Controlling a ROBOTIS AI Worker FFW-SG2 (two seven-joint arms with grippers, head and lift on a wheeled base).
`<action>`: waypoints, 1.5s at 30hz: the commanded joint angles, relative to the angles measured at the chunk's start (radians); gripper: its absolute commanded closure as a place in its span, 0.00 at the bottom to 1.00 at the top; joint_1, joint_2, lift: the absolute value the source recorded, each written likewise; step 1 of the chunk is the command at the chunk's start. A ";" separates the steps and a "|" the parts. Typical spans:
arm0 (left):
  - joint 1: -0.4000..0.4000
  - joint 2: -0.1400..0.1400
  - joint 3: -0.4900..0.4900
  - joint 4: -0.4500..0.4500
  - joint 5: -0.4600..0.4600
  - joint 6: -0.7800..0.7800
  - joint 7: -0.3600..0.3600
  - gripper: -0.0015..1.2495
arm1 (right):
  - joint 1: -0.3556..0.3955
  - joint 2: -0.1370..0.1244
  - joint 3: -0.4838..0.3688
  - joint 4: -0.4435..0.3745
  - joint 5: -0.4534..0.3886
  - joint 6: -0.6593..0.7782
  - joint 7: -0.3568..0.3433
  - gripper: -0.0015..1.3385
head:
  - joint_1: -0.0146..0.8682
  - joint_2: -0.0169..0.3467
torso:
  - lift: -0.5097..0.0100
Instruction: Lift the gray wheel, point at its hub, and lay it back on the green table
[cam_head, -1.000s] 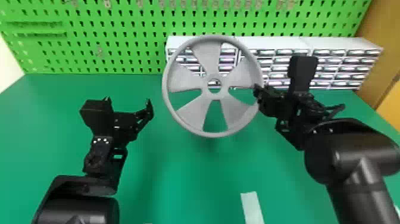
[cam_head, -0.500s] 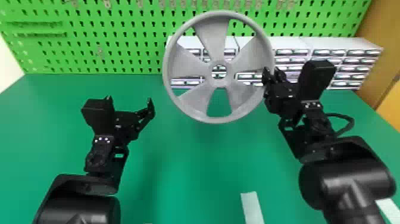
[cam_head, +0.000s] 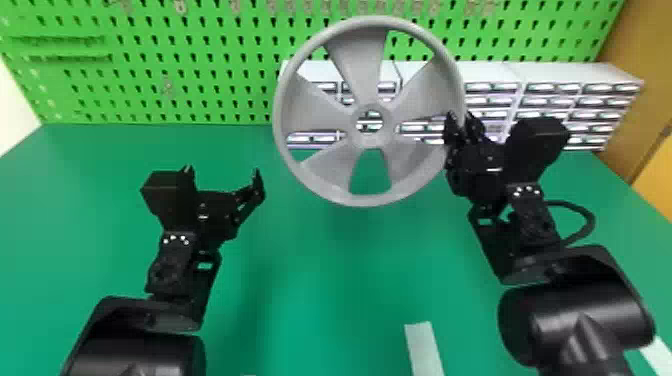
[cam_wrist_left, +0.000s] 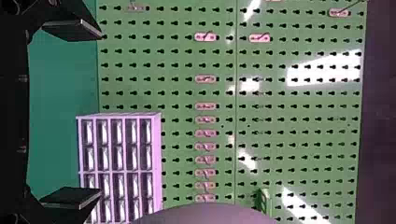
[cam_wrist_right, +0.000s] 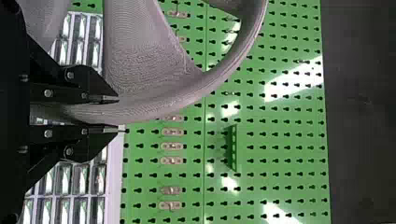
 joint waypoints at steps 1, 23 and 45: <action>0.027 0.004 -0.016 -0.044 0.016 0.020 0.000 0.09 | -0.001 0.000 -0.004 0.003 0.011 -0.001 0.000 0.88 | 0.80 0.18 | 0.80; 0.137 0.110 -0.119 -0.377 0.131 0.206 -0.012 0.08 | -0.006 0.001 -0.044 0.009 0.061 -0.009 0.000 0.88 | 0.80 0.18 | 0.80; 0.160 0.144 -0.093 -0.498 0.191 0.314 -0.094 0.81 | -0.003 0.004 -0.075 0.014 0.081 -0.006 -0.003 0.88 | 0.80 0.18 | 0.80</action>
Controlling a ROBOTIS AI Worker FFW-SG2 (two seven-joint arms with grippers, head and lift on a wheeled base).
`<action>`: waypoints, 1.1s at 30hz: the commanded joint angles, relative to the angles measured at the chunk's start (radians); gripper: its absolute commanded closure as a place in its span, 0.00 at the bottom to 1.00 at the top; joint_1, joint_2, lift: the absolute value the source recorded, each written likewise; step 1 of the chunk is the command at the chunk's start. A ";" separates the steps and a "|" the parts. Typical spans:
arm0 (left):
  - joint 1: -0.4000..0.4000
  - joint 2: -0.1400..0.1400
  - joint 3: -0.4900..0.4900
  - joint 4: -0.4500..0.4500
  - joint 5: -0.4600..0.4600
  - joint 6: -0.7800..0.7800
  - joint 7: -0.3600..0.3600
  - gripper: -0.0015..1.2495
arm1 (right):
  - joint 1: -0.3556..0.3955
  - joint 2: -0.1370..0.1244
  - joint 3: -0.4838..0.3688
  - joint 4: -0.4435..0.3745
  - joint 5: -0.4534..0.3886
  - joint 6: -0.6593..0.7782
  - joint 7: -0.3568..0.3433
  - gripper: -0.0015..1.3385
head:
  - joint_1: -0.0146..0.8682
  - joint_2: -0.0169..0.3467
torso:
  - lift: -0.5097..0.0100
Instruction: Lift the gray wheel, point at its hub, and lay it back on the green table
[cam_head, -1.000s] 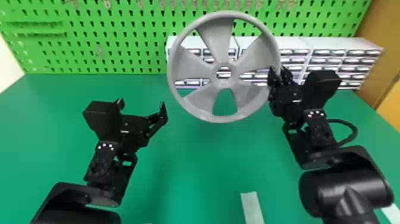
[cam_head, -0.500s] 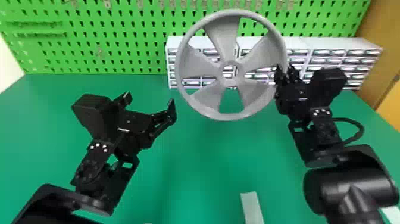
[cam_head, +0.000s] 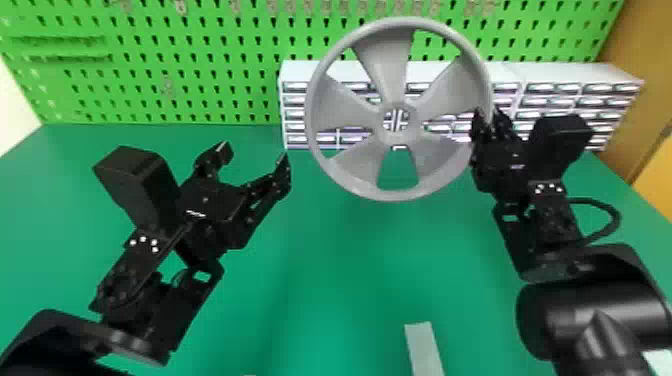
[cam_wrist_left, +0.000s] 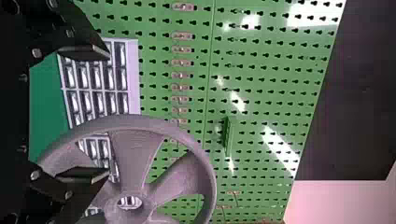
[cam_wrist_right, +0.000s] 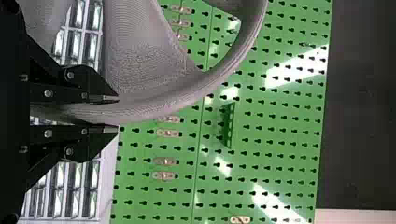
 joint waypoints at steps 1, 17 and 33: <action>-0.011 0.009 -0.007 -0.006 -0.001 0.030 0.001 0.81 | 0.000 0.001 -0.001 0.002 0.002 0.000 -0.001 0.88 | 0.80 0.18 | 0.80; -0.031 0.012 -0.013 -0.009 -0.013 0.049 -0.002 0.98 | -0.003 0.001 0.013 0.012 0.003 0.005 -0.009 0.88 | 0.80 0.18 | 0.80; -0.149 -0.033 -0.045 0.042 0.014 0.233 -0.047 0.98 | -0.011 0.006 0.048 0.028 0.005 -0.001 -0.012 0.88 | 0.80 0.18 | 0.80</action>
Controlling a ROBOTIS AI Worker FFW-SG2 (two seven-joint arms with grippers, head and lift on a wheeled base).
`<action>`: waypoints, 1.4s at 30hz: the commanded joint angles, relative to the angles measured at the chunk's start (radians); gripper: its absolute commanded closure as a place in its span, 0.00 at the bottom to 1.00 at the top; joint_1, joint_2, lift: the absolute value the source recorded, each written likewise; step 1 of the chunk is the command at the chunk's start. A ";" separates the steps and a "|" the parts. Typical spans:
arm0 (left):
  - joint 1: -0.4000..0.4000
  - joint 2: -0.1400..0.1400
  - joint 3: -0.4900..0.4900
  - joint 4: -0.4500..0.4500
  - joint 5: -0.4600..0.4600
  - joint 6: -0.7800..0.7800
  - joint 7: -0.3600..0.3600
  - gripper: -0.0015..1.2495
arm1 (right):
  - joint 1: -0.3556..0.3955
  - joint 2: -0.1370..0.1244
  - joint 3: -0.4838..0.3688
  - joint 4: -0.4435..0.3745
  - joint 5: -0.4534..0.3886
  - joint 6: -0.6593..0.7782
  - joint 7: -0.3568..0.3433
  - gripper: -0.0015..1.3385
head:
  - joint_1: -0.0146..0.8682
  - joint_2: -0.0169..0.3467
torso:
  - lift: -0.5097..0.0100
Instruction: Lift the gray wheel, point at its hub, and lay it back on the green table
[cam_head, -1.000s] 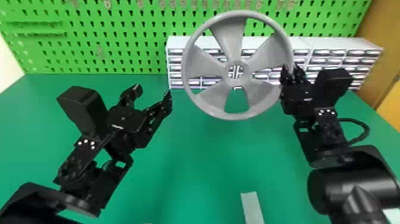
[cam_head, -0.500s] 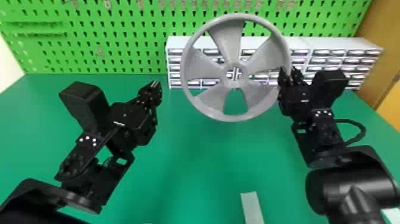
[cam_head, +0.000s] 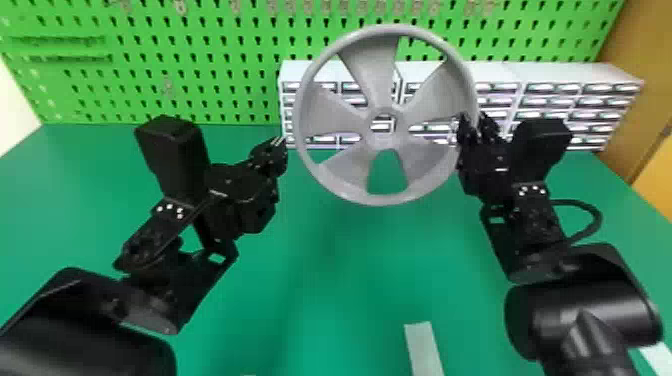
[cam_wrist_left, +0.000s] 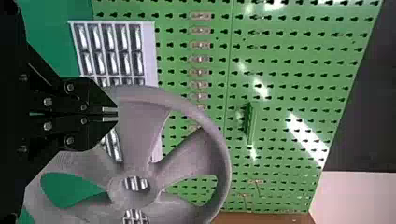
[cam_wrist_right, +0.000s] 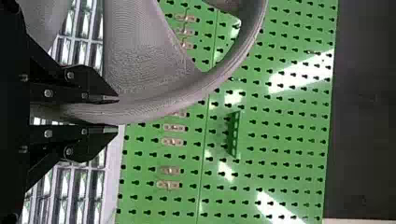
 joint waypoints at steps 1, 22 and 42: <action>-0.041 -0.008 -0.034 0.039 0.020 0.025 -0.003 0.98 | -0.001 0.000 0.011 0.004 -0.001 0.000 -0.001 0.88 | 0.80 0.18 | 0.80; -0.205 -0.015 -0.233 0.157 0.003 0.062 0.155 0.98 | -0.046 0.008 0.076 0.065 -0.007 0.000 -0.001 0.88 | 0.80 0.18 | 0.80; -0.277 -0.007 -0.354 0.229 -0.032 0.046 0.354 0.98 | -0.055 0.011 0.099 0.077 -0.008 -0.013 -0.015 0.88 | 0.80 0.18 | 0.80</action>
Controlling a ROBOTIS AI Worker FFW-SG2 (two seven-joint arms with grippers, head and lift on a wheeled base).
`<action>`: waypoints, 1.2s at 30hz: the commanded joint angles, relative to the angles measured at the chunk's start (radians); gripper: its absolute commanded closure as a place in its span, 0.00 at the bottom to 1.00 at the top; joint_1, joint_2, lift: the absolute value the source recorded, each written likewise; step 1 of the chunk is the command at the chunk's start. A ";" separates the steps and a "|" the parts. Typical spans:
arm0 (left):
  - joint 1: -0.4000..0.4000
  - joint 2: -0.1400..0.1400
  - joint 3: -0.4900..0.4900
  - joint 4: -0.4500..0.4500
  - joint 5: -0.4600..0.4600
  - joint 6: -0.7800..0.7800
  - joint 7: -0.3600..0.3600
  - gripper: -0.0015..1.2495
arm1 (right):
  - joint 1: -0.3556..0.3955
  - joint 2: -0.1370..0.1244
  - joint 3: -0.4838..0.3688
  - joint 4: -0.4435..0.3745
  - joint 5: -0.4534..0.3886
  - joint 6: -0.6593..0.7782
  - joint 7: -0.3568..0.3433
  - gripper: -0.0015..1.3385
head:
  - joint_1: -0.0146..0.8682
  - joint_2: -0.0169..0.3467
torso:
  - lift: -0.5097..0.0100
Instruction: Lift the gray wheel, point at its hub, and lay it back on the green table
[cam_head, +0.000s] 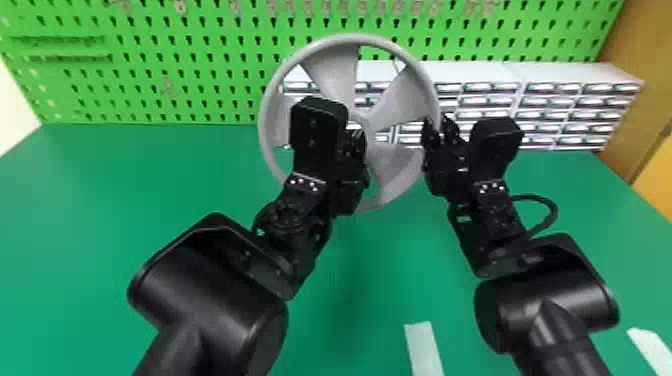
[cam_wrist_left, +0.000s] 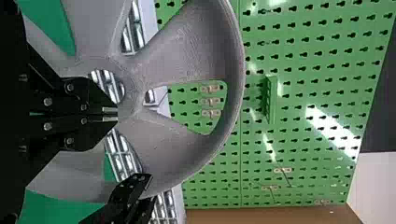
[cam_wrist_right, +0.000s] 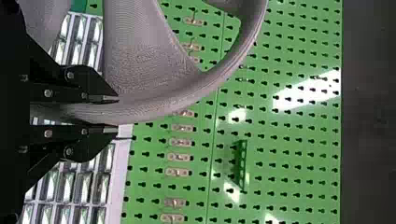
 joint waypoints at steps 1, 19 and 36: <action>-0.015 0.000 -0.022 0.024 -0.003 -0.015 0.025 0.98 | 0.000 0.000 0.002 0.000 -0.001 -0.006 -0.002 0.88 | 0.80 0.18 | 0.80; -0.026 -0.005 -0.037 0.053 -0.006 -0.021 0.089 0.98 | 0.002 -0.003 0.016 0.000 -0.001 -0.023 -0.002 0.88 | 0.80 0.18 | 0.80; -0.017 -0.020 -0.010 0.068 -0.024 -0.036 0.096 0.98 | 0.005 -0.006 0.024 0.000 -0.005 -0.032 -0.002 0.88 | 0.80 0.18 | 0.80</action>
